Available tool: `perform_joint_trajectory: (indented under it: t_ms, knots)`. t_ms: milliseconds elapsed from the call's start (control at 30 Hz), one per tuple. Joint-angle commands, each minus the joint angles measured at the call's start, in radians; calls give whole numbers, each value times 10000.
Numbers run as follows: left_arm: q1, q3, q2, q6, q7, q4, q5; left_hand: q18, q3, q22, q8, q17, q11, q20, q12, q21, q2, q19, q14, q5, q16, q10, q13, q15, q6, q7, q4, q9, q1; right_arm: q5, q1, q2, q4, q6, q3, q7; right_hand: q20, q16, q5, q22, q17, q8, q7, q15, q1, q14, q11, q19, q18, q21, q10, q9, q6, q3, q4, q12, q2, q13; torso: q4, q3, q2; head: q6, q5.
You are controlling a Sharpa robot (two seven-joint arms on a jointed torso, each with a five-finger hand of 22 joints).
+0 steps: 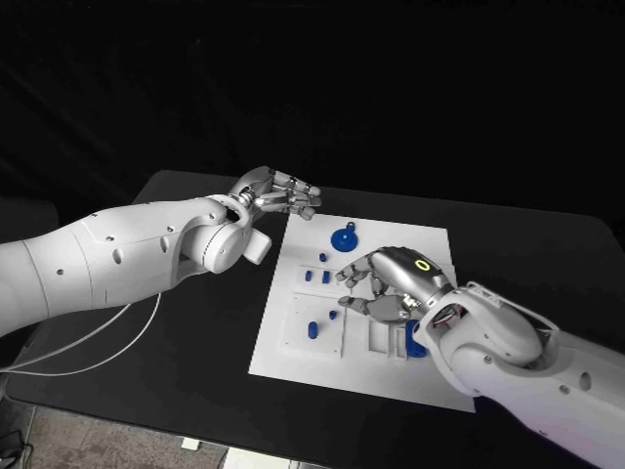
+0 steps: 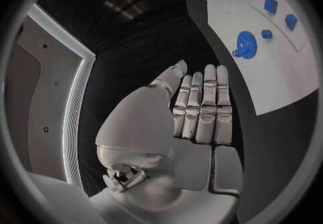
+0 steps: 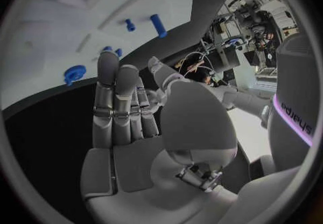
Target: Assemble the parts on the task board
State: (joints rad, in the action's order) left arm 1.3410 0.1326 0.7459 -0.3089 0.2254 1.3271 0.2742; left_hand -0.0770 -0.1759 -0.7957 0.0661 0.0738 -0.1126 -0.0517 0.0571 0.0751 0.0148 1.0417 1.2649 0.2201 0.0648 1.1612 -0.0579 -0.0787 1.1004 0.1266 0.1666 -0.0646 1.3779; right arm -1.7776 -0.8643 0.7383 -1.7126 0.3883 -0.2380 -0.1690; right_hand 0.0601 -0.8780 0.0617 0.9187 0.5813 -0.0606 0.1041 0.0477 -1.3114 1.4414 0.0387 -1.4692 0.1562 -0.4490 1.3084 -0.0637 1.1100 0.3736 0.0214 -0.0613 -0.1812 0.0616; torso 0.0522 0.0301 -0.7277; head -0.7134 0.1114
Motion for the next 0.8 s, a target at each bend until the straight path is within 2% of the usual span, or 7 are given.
perform_joint_trajectory:
  t_ms: [33, 133, 300, 367, 500, 567, 800]
  knots:
    - [18, -2, 23, 146, 42, 16, -60, -93, 6, 10, -23, -14, -8, -75, 35, -62, -81, -2, -77, -55, -37, -71, 5, -21, -25, 35, 15, -2, 18, 2500, -4, 503, -80, -548, -251, -134, 206, -83, 60, 156, 65, -31, -124, 180, 757, 15, -256, -336, -259, -207, 956, -13, 134, -309, -380, -56, 37, 134, -59, -8, 28, 45, -205]
    - [17, 3, 39, 172, 51, 10, -60, -93, 6, 10, -23, -14, -8, -75, 35, -62, -81, -2, -77, -55, -37, -71, 5, -21, -25, 35, 15, -2, 18, 3711, -20, 993, -76, -1042, -474, -353, 441, -169, -30, 428, 210, -30, -271, 393, 983, -15, -549, -342, -494, -559, 1951, -34, 399, -1400, -561, -430, 296, 906, -93, -35, 46, 72, -351]
    - [6, 36, 92, 249, 83, -29, -62, -90, 24, 53, -21, -12, -3, -79, 36, -59, -88, 12, -71, -60, -38, -58, 4, -22, -12, 31, -13, -3, -5, 5396, -45, 1694, 77, -2218, -693, -1142, 669, -413, 427, 1098, 555, -28, -376, 556, 748, -2, -773, -376, -789, -1419, 1410, -90, 511, -2464, -589, -3012, 696, 4844, -182, -112, 117, 85, -622]
    - [0, 62, 111, 255, 93, -65, -74, -90, 24, 53, -21, -12, -3, -79, 36, -59, -88, 12, -71, -60, -38, -58, 4, -22, -12, 31, -13, -3, -5, 5752, -50, 1909, 129, -2537, -730, -1604, 645, -924, 463, 1757, 1183, -40, -386, 545, 858, -246, -778, -268, -782, -2149, 473, -168, 558, -2276, -947, -4939, 662, 7767, -200, -153, 137, 110, -706]
    - [-26, 111, 132, 271, 104, -109, -102, -90, 27, 76, -21, -10, -1, -81, 37, -64, -92, 17, -69, -58, -36, -54, 4, -22, -16, 30, -24, -2, -23, 6072, -54, 2189, 154, -3284, -763, -3002, 651, -1283, -35, 2033, 1830, -24, -424, 548, 963, -175, -793, -294, -787, -2361, 625, -281, 540, -1277, -1104, -6827, 712, 9660, -248, -219, 170, 93, -816]
    - [-51, 138, 124, 292, 107, -130, -116, -90, 27, 76, -21, -10, -1, -81, 37, -64, -92, 17, -69, -58, -36, -54, 4, -22, -16, 30, -24, -2, -23, 6154, -55, 2317, 140, -3771, -773, -3893, 637, -1670, -123, 2248, 2441, -33, -423, 519, 1189, -148, -779, -310, -840, -2598, 629, -224, 481, -764, -1139, -7405, 574, 10222, -261, -235, 198, 54, -872]
    - [-115, 185, 94, 338, 108, -169, -152, -88, 23, 153, -20, -8, 0, -84, 37, -69, -95, 29, -70, -65, -36, -61, 4, -23, -18, 27, -33, -3, -46, 6426, -54, 2448, 99, -4355, -773, -5043, 654, -2154, -135, 2613, 3263, -34, -430, 525, 1887, -120, -774, -333, -845, -2998, 703, -179, 530, -686, -1592, -7841, 342, 10681, -310, -267, 247, -51, -927]
